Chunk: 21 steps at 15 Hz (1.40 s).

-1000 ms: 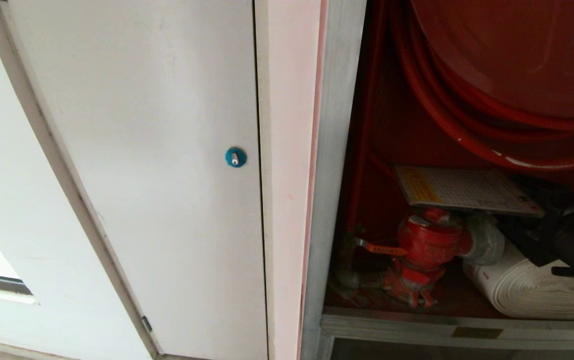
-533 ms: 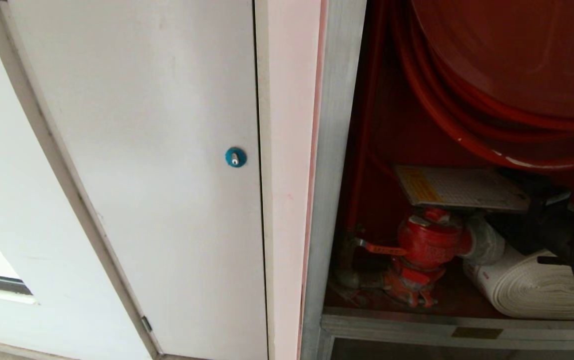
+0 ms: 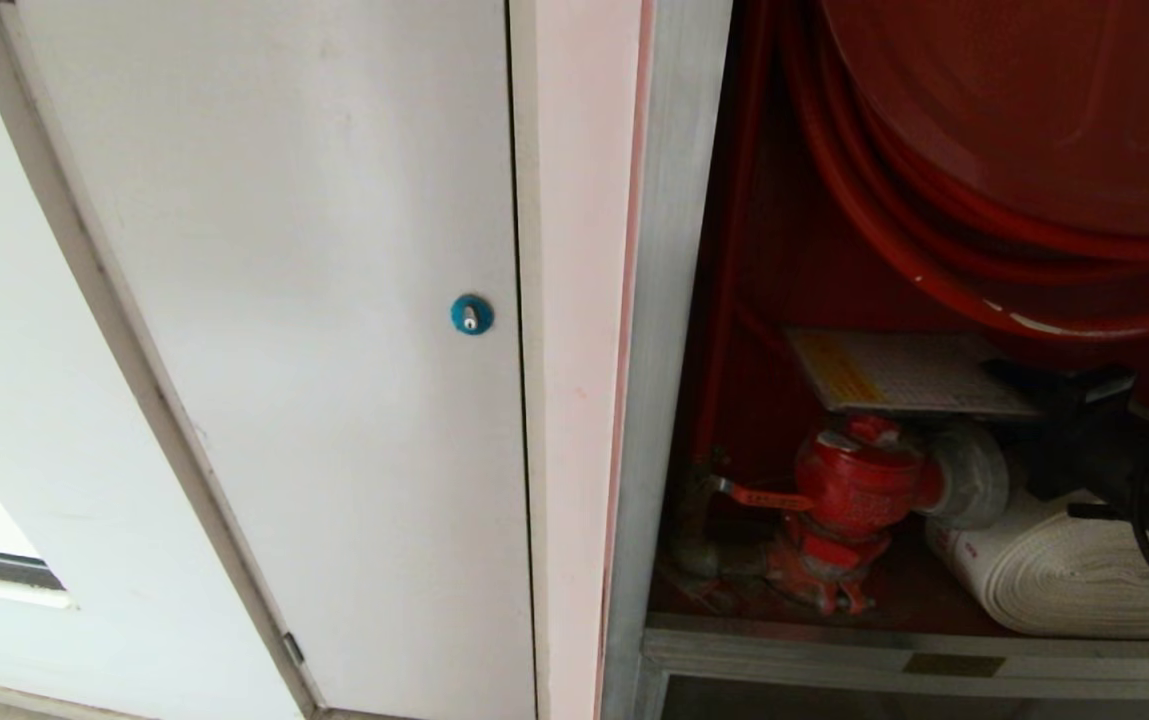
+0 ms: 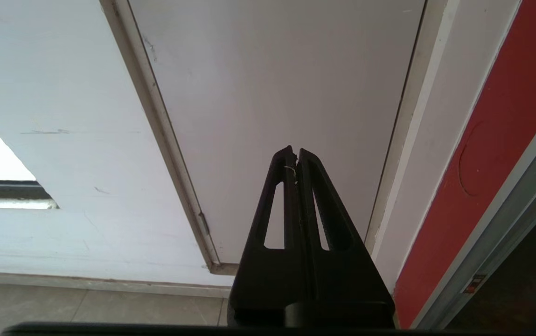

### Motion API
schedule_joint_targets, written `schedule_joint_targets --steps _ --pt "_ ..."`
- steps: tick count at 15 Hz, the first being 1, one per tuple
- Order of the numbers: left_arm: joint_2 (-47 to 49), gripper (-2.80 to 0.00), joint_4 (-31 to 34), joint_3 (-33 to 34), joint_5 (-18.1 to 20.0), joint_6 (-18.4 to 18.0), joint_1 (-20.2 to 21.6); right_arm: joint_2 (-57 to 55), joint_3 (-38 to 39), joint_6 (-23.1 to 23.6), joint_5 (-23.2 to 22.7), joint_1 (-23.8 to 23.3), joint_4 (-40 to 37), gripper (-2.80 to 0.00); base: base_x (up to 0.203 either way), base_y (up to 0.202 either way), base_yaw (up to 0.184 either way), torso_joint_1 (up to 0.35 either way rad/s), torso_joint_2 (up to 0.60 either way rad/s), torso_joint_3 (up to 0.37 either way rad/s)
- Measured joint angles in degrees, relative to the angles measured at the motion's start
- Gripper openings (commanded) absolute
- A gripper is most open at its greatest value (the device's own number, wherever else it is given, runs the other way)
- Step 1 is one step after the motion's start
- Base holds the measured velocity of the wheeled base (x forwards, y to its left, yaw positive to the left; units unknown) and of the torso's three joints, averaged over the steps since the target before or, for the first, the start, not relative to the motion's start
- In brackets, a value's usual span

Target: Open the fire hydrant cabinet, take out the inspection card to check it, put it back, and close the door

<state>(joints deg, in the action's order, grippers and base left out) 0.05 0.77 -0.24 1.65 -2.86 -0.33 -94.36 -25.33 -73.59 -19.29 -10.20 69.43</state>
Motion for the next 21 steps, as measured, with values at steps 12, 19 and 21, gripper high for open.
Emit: schedule_joint_targets --steps 12,19,21 --pt "0.0 -2.80 0.0 0.0 0.0 0.0 0.0 10.3 4.5 4.9 0.2 1.2 -0.2 -2.80 0.000 0.000 0.000 0.000 0.00 0.000" --pt "0.0 -2.80 0.0 0.0 0.0 0.0 0.0 27.5 10.8 5.8 -3.3 1.2 -8.8 -2.80 0.000 0.000 0.000 0.000 0.00 0.000" --pt "0.0 -2.80 0.0 0.0 0.0 0.0 0.0 31.3 13.9 5.8 -4.6 1.2 -9.5 -2.80 0.000 0.000 0.000 0.000 0.00 0.000"
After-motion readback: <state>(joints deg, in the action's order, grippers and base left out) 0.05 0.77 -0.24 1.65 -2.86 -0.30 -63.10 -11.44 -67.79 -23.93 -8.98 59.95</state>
